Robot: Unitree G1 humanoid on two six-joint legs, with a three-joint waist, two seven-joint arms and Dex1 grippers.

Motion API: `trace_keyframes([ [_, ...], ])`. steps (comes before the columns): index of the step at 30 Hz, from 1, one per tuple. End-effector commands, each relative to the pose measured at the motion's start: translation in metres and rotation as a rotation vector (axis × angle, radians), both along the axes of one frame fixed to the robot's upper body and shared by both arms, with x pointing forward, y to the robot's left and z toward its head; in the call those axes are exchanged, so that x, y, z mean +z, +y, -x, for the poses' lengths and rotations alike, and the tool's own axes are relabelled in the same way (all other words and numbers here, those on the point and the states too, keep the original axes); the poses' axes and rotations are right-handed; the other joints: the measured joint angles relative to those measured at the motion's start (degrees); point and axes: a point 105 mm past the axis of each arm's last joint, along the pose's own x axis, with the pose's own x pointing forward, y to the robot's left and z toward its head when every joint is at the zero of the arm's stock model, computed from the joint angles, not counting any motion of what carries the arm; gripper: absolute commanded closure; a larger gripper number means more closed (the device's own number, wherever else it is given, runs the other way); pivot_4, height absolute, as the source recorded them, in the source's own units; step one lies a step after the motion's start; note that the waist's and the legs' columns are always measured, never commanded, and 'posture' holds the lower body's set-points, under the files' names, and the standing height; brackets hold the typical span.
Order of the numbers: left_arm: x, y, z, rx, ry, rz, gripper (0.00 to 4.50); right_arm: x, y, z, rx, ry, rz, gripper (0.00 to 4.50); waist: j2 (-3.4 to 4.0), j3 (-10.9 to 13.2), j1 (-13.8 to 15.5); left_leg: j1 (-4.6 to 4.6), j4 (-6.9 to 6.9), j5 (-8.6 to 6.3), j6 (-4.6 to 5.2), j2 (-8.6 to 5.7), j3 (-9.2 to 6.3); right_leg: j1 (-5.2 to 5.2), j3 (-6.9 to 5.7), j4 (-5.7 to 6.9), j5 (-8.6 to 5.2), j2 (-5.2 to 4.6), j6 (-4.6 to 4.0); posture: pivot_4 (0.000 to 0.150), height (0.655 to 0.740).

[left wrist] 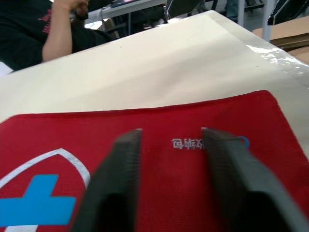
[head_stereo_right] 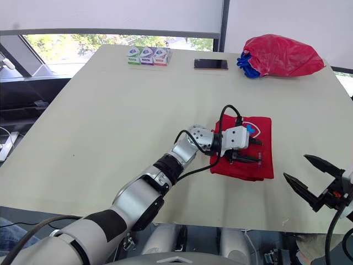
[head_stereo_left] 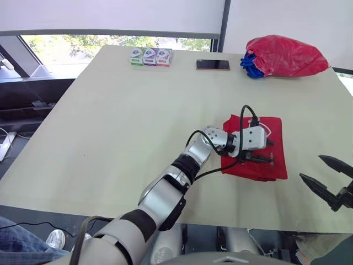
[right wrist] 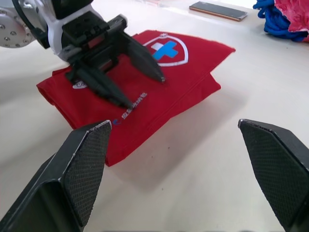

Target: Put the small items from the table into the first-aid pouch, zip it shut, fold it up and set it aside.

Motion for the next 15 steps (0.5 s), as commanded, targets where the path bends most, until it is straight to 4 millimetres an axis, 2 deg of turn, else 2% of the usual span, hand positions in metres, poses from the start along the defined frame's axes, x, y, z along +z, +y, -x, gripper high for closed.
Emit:
trace_keyframes([
  [1,-0.003,-0.003,0.01,-0.061,0.003,-0.04,4.15,0.007,-0.001,0.001,0.012,-0.033,0.018,0.0,0.0,0.0,-0.04,0.0,0.0,0.0,0.0,0.0,0.0,0.0,0.0,0.0,0.0,0.0,0.0,0.15,0.74],
  [2,-0.003,-0.003,0.011,-0.068,-0.001,-0.044,4.46,0.007,-0.001,0.001,0.013,-0.033,0.018,0.0,0.01,0.0,-0.04,0.0,0.0,0.0,0.0,-0.01,0.0,0.0,0.0,0.0,0.0,0.0,0.0,0.15,0.74],
  [6,-0.006,-0.004,0.016,-0.1,-0.017,-0.07,4.46,0.005,-0.003,0.001,0.018,-0.028,0.014,0.0,0.02,0.01,-0.05,-0.01,0.0,0.0,0.0,0.0,-0.01,0.0,0.0,0.0,0.0,0.0,0.0,0.15,0.74],
  [12,-0.037,0.003,0.014,-0.106,-0.095,-0.235,4.46,0.002,-0.005,-0.001,0.021,-0.021,0.015,0.0,0.03,0.0,-0.06,0.0,0.0,0.0,0.0,-0.03,0.0,0.0,0.0,0.0,0.0,0.01,0.0,0.15,0.74],
  [15,-0.028,-0.002,0.013,-0.095,-0.088,-0.193,4.46,0.002,-0.005,-0.002,0.022,-0.02,0.018,0.0,0.04,-0.01,-0.07,0.01,0.0,0.0,0.0,-0.01,0.01,0.0,0.02,0.0,-0.01,0.0,-0.01,0.15,0.74],
])
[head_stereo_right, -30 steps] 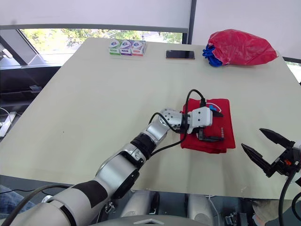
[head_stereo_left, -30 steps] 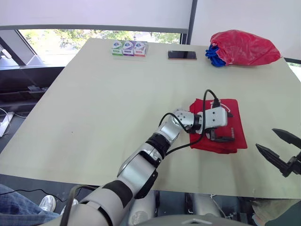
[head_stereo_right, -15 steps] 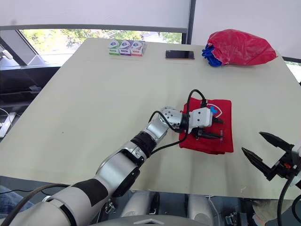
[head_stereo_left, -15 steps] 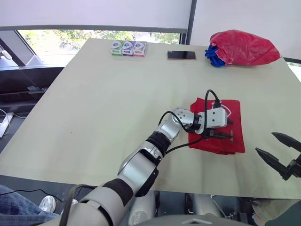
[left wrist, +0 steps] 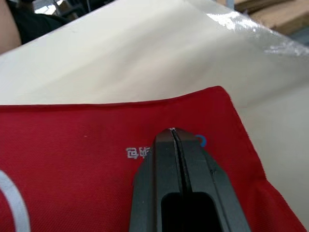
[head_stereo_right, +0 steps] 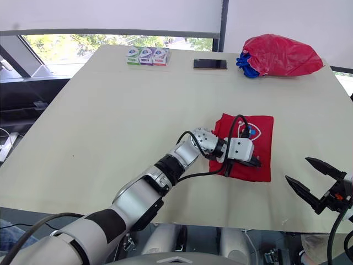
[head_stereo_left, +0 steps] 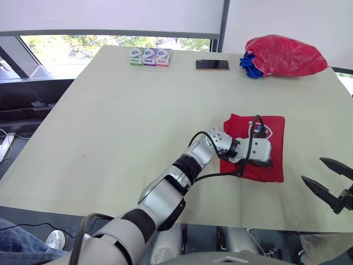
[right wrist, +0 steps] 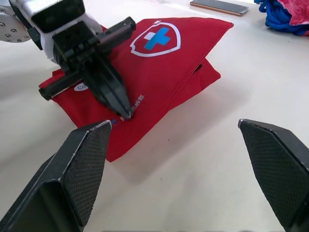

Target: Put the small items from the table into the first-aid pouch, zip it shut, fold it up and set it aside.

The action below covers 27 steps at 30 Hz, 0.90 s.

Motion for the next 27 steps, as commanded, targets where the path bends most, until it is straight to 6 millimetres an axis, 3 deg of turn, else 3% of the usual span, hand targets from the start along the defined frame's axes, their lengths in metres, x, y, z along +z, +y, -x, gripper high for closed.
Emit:
trace_keyframes([
  [1,0.0,-0.003,-0.002,0.03,0.053,0.014,4.46,0.006,0.0,-0.001,0.016,-0.023,0.027,0.0,0.0,0.0,0.02,0.0,0.0,0.0,0.0,0.01,0.0,0.0,0.0,0.0,-0.03,0.0,-0.05,0.15,0.74],
  [5,0.04,-0.013,-0.014,0.103,0.131,0.165,4.46,0.006,-0.002,-0.001,0.014,-0.022,0.031,0.0,0.0,0.04,-0.03,-0.03,0.02,0.0,0.0,0.03,-0.01,-0.01,-0.01,0.0,-0.05,-0.01,-0.07,0.15,0.74],
  [9,0.078,-0.019,-0.041,0.242,0.137,0.282,4.46,0.005,-0.003,-0.003,0.007,-0.03,0.028,0.0,-0.01,0.07,-0.08,-0.07,0.01,0.0,0.0,-0.03,0.0,-0.07,-0.02,0.02,0.04,0.01,0.09,0.15,0.74],
  [14,0.093,-0.021,-0.068,0.42,0.143,0.321,4.46,0.006,-0.004,-0.004,-0.003,-0.045,0.022,0.0,-0.01,0.08,-0.09,-0.1,-0.01,0.0,0.01,-0.1,0.0,-0.11,-0.02,0.01,0.02,0.03,0.17,0.15,0.74],
  [18,0.07,-0.022,-0.068,0.447,0.17,0.173,4.46,0.005,-0.005,-0.004,-0.008,-0.05,0.025,0.0,-0.01,0.07,-0.12,-0.1,-0.02,0.0,0.0,-0.13,0.0,-0.1,-0.03,0.02,0.02,0.04,0.17,0.15,0.74],
  [21,0.065,-0.022,-0.067,0.447,0.181,0.14,4.46,0.005,-0.005,-0.004,-0.009,-0.051,0.026,0.0,-0.02,0.1,-0.15,-0.1,-0.02,0.0,0.0,-0.13,0.03,-0.11,-0.02,0.02,0.03,0.04,0.16,0.15,0.74],
  [24,0.016,-0.005,-0.059,0.424,0.183,-0.112,4.46,0.007,-0.005,-0.004,-0.016,-0.061,0.028,0.0,0.01,0.06,-0.12,-0.1,-0.02,0.0,0.0,-0.13,0.03,-0.11,-0.01,0.02,0.03,0.04,0.15,0.15,0.74],
  [27,0.005,0.002,-0.059,0.434,0.198,-0.154,4.46,0.006,-0.005,-0.003,-0.023,-0.062,0.028,0.0,-0.01,0.01,-0.13,-0.05,-0.02,-0.01,0.0,-0.11,0.01,-0.07,-0.03,0.02,0.02,0.05,0.14,0.15,0.74],
])
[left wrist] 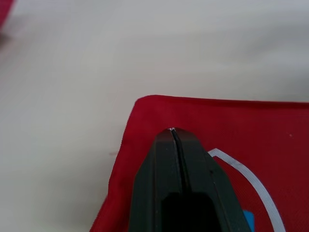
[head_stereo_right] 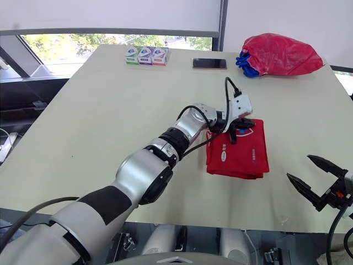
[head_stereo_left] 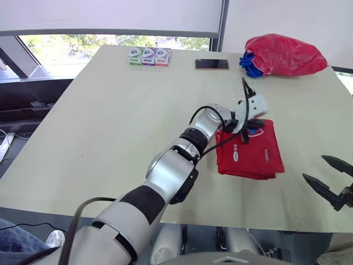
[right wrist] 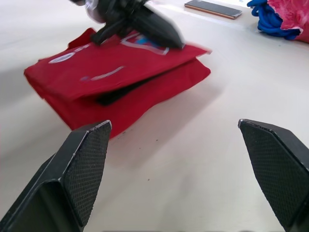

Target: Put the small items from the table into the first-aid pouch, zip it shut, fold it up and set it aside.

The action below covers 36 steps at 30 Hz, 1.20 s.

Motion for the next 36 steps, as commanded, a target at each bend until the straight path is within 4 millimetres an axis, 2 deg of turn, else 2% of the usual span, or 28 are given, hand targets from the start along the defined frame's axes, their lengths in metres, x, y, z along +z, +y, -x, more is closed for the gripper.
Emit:
trace_keyframes([
  [1,-0.037,0.0,0.016,-0.028,0.093,-0.117,4.46,0.006,0.0,0.002,-0.004,-0.036,0.007,0.0,0.01,-0.01,-0.01,0.01,0.0,0.0,0.0,0.0,0.0,0.01,0.0,0.0,0.0,0.0,0.0,0.15,0.74],
  [3,-0.032,0.001,0.01,-0.006,0.058,-0.097,4.46,0.006,0.0,0.002,-0.007,-0.037,0.007,0.0,0.01,-0.01,-0.02,0.02,0.0,0.0,0.0,0.02,-0.01,0.01,0.0,0.01,0.0,0.01,0.0,0.15,0.74],
  [5,-0.012,-0.004,0.007,0.006,0.081,0.008,4.46,0.007,-0.001,-0.001,-0.029,-0.045,-0.002,0.0,0.01,-0.01,-0.02,0.03,0.0,0.0,0.0,0.03,0.01,0.01,0.01,0.01,0.0,0.01,0.0,0.15,0.74],
  [7,0.02,-0.004,0.002,-0.022,0.057,0.133,4.46,0.008,-0.003,-0.007,-0.068,-0.032,-0.03,0.0,0.03,0.01,-0.03,0.02,0.0,0.0,0.0,0.03,0.01,0.01,0.01,0.01,0.0,0.01,0.0,0.15,0.74],
  [11,0.062,0.008,-0.001,-0.1,0.027,0.299,4.46,0.012,0.003,-0.016,-0.091,-0.013,-0.1,0.0,0.04,0.06,-0.1,-0.06,0.0,0.0,0.0,0.04,0.03,-0.07,0.02,0.02,0.01,0.0,-0.01,0.15,0.74],
  [14,0.088,0.036,-0.003,-0.17,-0.008,0.374,4.46,0.026,0.012,-0.026,-0.098,-0.03,-0.217,0.0,0.11,0.11,-0.41,-0.06,0.0,0.0,0.0,0.08,0.08,-0.11,0.06,0.05,0.02,0.0,-0.03,0.15,0.74],
  [18,0.108,0.084,-0.004,-0.22,-0.052,0.42,4.46,0.035,0.026,-0.035,-0.073,-0.007,-0.298,0.0,0.19,0.08,-0.52,0.0,-0.03,0.01,-0.01,0.23,0.08,-0.09,0.08,0.11,0.03,0.02,-0.05,0.15,0.74],
  [21,0.113,0.121,0.0,-0.223,-0.062,0.423,3.66,0.038,0.038,-0.038,-0.034,0.037,-0.335,0.0,0.19,0.08,-0.41,0.0,-0.02,0.01,0.0,0.24,0.12,-0.08,0.13,0.1,0.03,0.0,-0.04,0.15,0.74],
  [24,0.109,0.161,0.007,-0.188,-0.072,0.364,2.25,0.033,0.049,-0.039,0.011,0.135,-0.365,0.0,0.19,0.11,-0.45,-0.02,-0.01,0.01,0.0,0.25,0.11,-0.09,0.13,0.12,0.04,-0.01,-0.03,0.15,0.74],
  [27,0.105,0.187,0.021,-0.172,-0.054,0.308,0.84,0.022,0.054,-0.04,0.031,0.237,-0.347,0.0,0.17,0.11,0.0,-0.03,0.0,0.01,-0.01,0.27,0.05,-0.09,0.06,0.12,0.04,0.0,-0.04,0.15,0.74],
  [29,0.104,0.205,0.036,-0.172,-0.03,0.275,0.11,0.011,0.057,-0.04,0.041,0.33,-0.328,0.0,0.18,0.11,-0.08,-0.03,0.02,0.01,-0.01,0.27,0.06,-0.08,0.08,0.12,0.04,-0.02,-0.04,0.15,0.74],
  [34,0.098,0.23,0.075,-0.197,0.046,0.182,0.11,-0.014,0.065,-0.038,0.059,0.541,-0.326,0.0,0.16,0.12,-0.07,-0.02,0.04,0.01,-0.01,0.29,0.04,-0.07,0.05,0.12,0.02,-0.03,-0.06,0.15,0.74],
  [36,0.095,0.235,0.082,-0.192,0.058,0.159,0.11,-0.019,0.068,-0.038,0.067,0.585,-0.322,0.0,0.16,0.11,-0.06,-0.01,0.05,0.01,-0.01,0.29,0.05,-0.07,0.05,0.12,0.0,-0.02,-0.09,0.15,0.74],
])
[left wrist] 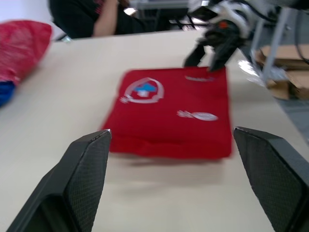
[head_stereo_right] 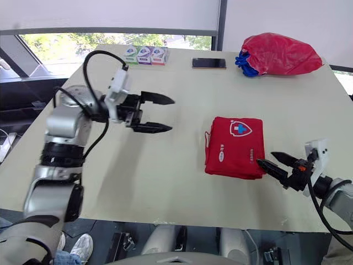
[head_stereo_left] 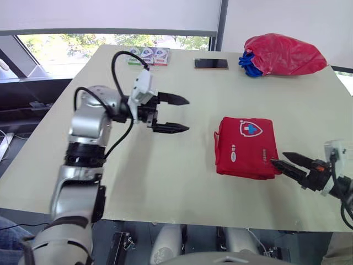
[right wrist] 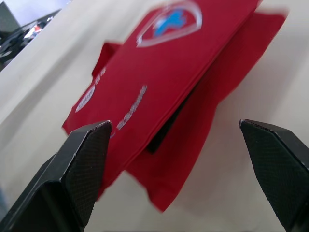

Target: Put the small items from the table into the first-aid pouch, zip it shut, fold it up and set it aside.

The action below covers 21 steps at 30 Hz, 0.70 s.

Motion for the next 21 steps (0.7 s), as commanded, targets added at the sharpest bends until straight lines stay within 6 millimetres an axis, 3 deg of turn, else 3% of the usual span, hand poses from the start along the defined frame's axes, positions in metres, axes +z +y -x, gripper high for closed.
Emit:
trace_keyframes([
  [1,0.007,0.002,0.023,-0.065,-0.009,-0.03,0.11,-0.004,0.006,0.001,0.035,0.072,-0.001,0.0,0.0,0.0,0.02,0.0,0.0,0.0,0.0,0.0,0.0,0.0,0.0,0.0,-0.02,0.0,-0.02,0.15,0.74],
  [8,0.009,0.002,0.027,-0.019,-0.006,-0.009,0.11,-0.014,0.024,-0.01,0.054,0.163,-0.075,0.0,-0.03,0.0,-0.05,0.01,0.0,0.0,0.0,0.0,0.03,-0.01,0.01,0.0,0.02,0.04,0.05,0.15,0.74],
  [16,0.021,-0.004,0.021,0.004,-0.037,0.055,0.0,0.007,0.02,-0.024,-0.042,0.086,-0.224,3.86,-0.04,0.0,-0.15,0.02,-0.01,0.0,0.0,0.0,0.08,-0.01,0.04,-0.01,0.03,0.05,0.07,0.15,0.74],
  [18,0.028,-0.006,0.017,0.012,-0.053,0.078,0.0,0.019,0.009,-0.037,-0.116,0.023,-0.265,4.47,-0.08,0.04,-0.12,0.02,0.0,0.0,0.0,0.0,0.09,0.0,0.04,-0.01,0.03,0.05,0.07,0.15,0.74],
  [21,0.035,-0.008,0.01,0.022,-0.079,0.091,0.0,0.037,-0.014,-0.063,-0.286,-0.064,-0.323,4.47,-0.07,0.04,-0.17,0.02,0.01,0.0,0.0,-0.02,0.15,-0.02,0.09,-0.01,0.04,0.05,0.08,0.15,0.74],
])
